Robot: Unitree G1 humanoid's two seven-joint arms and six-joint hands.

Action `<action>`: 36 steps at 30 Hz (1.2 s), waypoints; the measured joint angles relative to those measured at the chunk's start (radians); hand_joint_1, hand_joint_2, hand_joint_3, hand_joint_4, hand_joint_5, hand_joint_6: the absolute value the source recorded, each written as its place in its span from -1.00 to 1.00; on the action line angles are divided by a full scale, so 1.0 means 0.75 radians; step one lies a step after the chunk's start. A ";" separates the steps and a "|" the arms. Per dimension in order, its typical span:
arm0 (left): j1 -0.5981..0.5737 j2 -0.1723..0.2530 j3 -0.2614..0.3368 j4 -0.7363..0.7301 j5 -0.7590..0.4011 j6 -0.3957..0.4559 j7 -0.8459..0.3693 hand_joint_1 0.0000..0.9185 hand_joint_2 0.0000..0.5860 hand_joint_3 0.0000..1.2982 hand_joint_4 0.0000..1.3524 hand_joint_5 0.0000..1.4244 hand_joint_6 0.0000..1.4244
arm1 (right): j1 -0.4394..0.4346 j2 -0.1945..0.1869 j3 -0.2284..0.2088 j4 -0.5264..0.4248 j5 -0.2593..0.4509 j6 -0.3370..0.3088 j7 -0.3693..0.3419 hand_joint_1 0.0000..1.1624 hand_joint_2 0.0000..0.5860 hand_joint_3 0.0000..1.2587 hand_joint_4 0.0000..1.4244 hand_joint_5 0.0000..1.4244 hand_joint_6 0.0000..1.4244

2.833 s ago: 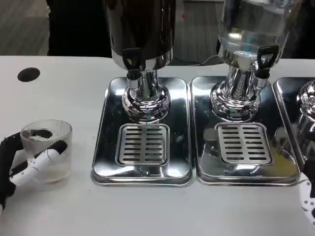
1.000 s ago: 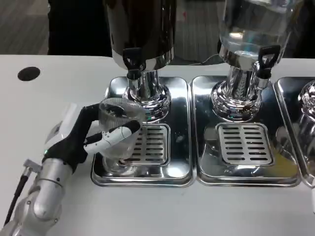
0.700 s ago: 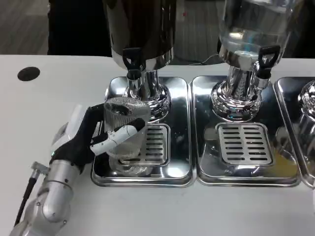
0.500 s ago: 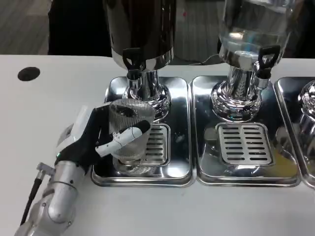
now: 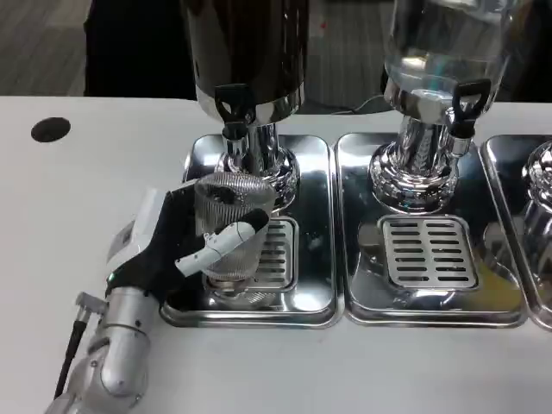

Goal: Grasp the cup under the faucet to collect the drink, then remove the cup.

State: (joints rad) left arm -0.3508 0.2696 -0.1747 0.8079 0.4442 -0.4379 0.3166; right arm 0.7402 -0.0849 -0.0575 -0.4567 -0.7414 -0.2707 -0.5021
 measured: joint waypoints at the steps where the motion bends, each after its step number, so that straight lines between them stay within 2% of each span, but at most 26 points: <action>1: 0.000 0.000 0.001 0.001 0.000 0.002 0.003 -0.67 -0.31 -0.14 -0.12 -0.35 -0.57 | 0.001 0.000 -0.001 0.000 0.001 -0.001 0.000 0.15 0.74 -0.40 -0.50 -0.63 -0.75; 4: -0.002 0.000 0.008 0.007 -0.002 0.022 0.022 -0.70 -0.31 -0.14 -0.21 -0.37 -0.58 | 0.003 0.000 -0.007 0.000 0.003 -0.002 -0.001 0.15 0.74 -0.40 -0.50 -0.63 -0.75; 8: -0.006 0.000 0.010 0.007 0.001 0.068 0.063 -0.75 -0.30 -0.17 -0.72 -0.60 -0.64 | 0.009 0.000 -0.011 0.000 0.005 -0.007 -0.001 0.15 0.74 -0.40 -0.50 -0.63 -0.75; 10: -0.006 0.000 0.006 0.006 0.002 0.080 0.074 -0.77 -0.31 -0.18 -0.91 -0.72 -0.69 | 0.011 0.000 -0.013 0.000 0.009 -0.016 -0.002 0.15 0.74 -0.40 -0.50 -0.63 -0.75; 12: -0.006 0.000 0.003 0.005 0.002 0.084 0.075 -0.78 -0.31 -0.23 -0.99 -0.77 -0.73 | 0.014 0.001 -0.018 0.004 0.019 -0.026 -0.004 0.15 0.74 -0.40 -0.50 -0.63 -0.75; 24: -0.006 0.003 -0.010 -0.005 0.001 0.086 0.053 -0.80 -0.37 -0.51 -1.00 -0.82 -0.81 | 0.027 0.003 -0.036 0.025 0.039 -0.061 -0.011 0.16 0.74 -0.40 -0.49 -0.63 -0.75; 32: -0.006 0.011 -0.034 -0.027 0.002 0.085 0.035 -0.62 -0.63 -0.94 -1.00 -0.89 -0.95 | 0.028 0.008 -0.049 0.025 0.046 -0.073 -0.011 0.16 0.74 -0.40 -0.49 -0.63 -0.75; 36: -0.006 0.019 -0.048 -0.037 0.002 0.085 0.025 -0.59 -0.68 -1.00 -1.00 -0.91 -0.98 | 0.028 0.009 -0.051 0.025 0.052 -0.076 -0.011 0.16 0.74 -0.40 -0.49 -0.62 -0.75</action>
State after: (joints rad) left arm -0.3552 0.2843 -0.2105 0.7802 0.4456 -0.3742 0.3354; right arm 0.7610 -0.0781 -0.0958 -0.4380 -0.7023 -0.3273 -0.5106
